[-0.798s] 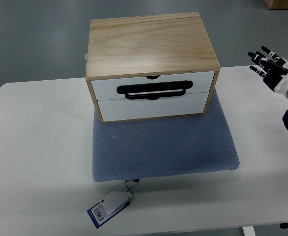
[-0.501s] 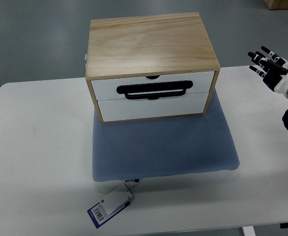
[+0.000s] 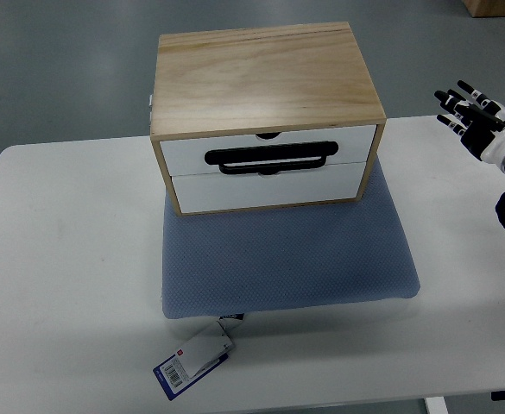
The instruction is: Open wood drawer with right hand
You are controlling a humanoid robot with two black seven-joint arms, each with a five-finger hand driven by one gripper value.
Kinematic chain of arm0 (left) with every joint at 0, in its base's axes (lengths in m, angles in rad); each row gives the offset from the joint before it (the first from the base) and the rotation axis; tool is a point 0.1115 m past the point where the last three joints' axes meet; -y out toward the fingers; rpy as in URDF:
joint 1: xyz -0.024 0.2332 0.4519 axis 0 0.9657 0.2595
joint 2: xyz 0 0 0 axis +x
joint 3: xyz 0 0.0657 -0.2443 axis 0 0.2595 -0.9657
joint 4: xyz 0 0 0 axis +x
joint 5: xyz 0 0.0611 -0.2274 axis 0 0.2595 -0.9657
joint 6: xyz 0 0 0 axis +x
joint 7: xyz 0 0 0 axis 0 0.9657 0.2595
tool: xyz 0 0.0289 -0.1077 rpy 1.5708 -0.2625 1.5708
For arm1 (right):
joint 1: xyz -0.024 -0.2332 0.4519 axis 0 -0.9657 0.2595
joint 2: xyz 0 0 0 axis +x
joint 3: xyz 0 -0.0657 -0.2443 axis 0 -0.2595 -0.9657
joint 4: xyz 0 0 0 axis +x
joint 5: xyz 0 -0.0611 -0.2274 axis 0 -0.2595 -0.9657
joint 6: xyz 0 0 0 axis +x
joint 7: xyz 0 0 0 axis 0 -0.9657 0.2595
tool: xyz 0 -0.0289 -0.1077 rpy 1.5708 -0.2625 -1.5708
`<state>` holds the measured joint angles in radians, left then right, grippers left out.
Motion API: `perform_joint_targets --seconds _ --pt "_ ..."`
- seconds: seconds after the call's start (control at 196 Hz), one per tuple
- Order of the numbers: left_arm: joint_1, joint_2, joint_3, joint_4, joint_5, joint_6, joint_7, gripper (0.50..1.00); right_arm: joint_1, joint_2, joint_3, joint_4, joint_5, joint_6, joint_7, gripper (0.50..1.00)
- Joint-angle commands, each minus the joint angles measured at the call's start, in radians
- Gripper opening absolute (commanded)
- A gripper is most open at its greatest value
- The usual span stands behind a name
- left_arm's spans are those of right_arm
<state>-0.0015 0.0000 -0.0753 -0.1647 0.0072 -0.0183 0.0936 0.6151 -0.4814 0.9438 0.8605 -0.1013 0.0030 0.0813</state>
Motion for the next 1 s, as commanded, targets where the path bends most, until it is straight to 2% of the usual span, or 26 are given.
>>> perform_joint_targets --seconds 0.0,0.302,0.613,0.997 --pt "0.0 0.0 0.0 0.002 -0.001 0.0 0.0 1.0 0.0 0.003 0.001 0.0 0.0 0.0 0.0 0.93" --pt "0.0 0.0 0.0 0.001 0.001 0.0 0.0 1.0 0.002 0.01 0.001 0.0 0.002 0.003 0.0 0.93" --pt "0.0 0.0 0.0 0.001 0.001 0.0 0.0 1.0 0.011 0.003 0.001 -0.048 0.002 0.072 -0.003 0.932" --pt "0.0 0.0 0.0 0.001 0.001 0.0 -0.002 1.0 0.012 -0.008 0.001 -0.06 0.003 0.092 -0.006 0.93"
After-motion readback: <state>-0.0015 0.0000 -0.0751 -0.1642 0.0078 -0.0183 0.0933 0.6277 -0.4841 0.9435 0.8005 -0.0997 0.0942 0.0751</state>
